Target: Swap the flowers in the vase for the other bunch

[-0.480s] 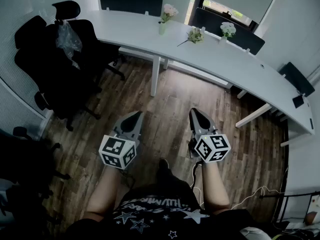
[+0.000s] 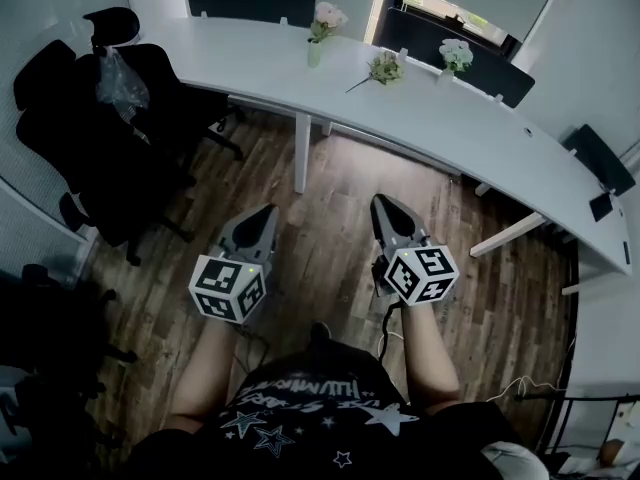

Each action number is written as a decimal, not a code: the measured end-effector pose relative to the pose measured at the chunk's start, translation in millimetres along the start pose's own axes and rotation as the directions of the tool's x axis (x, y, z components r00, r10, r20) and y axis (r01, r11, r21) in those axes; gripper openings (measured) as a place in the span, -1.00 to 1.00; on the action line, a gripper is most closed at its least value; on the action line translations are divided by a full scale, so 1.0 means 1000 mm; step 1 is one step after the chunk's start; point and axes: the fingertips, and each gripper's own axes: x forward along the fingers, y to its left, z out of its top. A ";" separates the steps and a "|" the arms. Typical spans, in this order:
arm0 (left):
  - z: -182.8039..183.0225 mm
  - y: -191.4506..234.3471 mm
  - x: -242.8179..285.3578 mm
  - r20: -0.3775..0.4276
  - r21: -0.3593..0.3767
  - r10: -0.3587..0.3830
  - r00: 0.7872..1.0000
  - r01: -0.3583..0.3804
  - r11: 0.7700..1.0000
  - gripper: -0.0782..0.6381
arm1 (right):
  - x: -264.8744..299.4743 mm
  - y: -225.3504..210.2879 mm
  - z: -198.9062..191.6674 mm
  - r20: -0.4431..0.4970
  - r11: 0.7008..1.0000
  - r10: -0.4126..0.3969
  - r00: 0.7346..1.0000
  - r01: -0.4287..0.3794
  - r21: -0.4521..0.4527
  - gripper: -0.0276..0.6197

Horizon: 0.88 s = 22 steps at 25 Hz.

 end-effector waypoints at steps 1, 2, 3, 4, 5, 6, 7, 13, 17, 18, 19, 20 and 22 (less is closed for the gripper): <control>0.000 0.000 0.007 -0.002 0.000 0.004 1.000 -0.004 1.000 -0.76 | 0.004 -0.005 0.000 -0.003 1.000 0.008 1.000 -0.008 0.001 -0.91; 0.000 0.000 0.013 -0.005 0.000 0.007 1.000 -0.007 1.000 -0.76 | 0.008 -0.009 0.000 -0.008 1.000 0.020 1.000 -0.020 0.001 -0.91; 0.000 0.001 0.019 -0.009 -0.001 0.011 1.000 -0.011 1.000 -0.76 | 0.012 -0.012 0.000 -0.013 0.999 0.036 0.999 -0.036 -0.002 -0.91; -0.001 0.002 0.025 -0.014 -0.003 0.016 1.000 -0.016 1.000 -0.76 | 0.016 -0.014 -0.001 -0.018 0.999 0.054 0.998 -0.054 -0.006 -0.91; -0.003 0.003 0.030 -0.019 -0.007 0.021 1.000 -0.021 1.000 -0.76 | 0.019 -0.015 -0.002 -0.022 0.997 0.070 0.997 -0.070 -0.009 -0.91; -0.004 0.004 0.034 -0.024 -0.011 0.027 0.999 -0.027 1.000 -0.76 | 0.023 -0.017 -0.003 -0.026 0.997 0.082 0.996 -0.082 -0.011 -0.91; -0.006 0.006 0.039 -0.029 -0.014 0.033 0.999 -0.033 0.999 -0.76 | 0.026 -0.020 -0.004 -0.030 0.996 0.089 0.996 -0.089 -0.012 -0.91; -0.008 0.005 0.066 -0.004 -0.019 0.039 0.999 -0.040 0.999 -0.76 | 0.041 -0.053 0.001 0.060 0.990 0.116 0.991 -0.121 0.077 -0.91; -0.010 0.010 0.089 -0.008 -0.021 0.063 0.998 -0.063 0.998 -0.76 | 0.058 -0.074 -0.006 0.032 0.994 0.110 0.993 -0.110 0.007 -0.91; -0.009 0.014 0.094 -0.010 -0.025 0.081 0.997 -0.081 0.996 -0.76 | 0.061 -0.078 -0.007 0.029 0.993 0.116 0.993 -0.116 0.003 -0.91; -0.008 0.017 0.098 -0.010 -0.030 0.096 0.995 -0.096 0.995 -0.76 | 0.064 -0.082 -0.007 0.028 0.993 0.120 0.992 -0.120 0.006 -0.91; -0.006 0.020 0.101 -0.009 -0.034 0.106 0.994 -0.106 0.994 -0.76 | 0.066 -0.087 -0.007 0.028 0.993 0.120 0.992 -0.121 0.015 -0.91; -0.005 0.023 0.105 -0.015 -0.033 0.117 0.993 -0.117 0.993 -0.76 | 0.069 -0.095 -0.007 0.028 0.993 0.116 0.993 -0.117 0.035 -0.91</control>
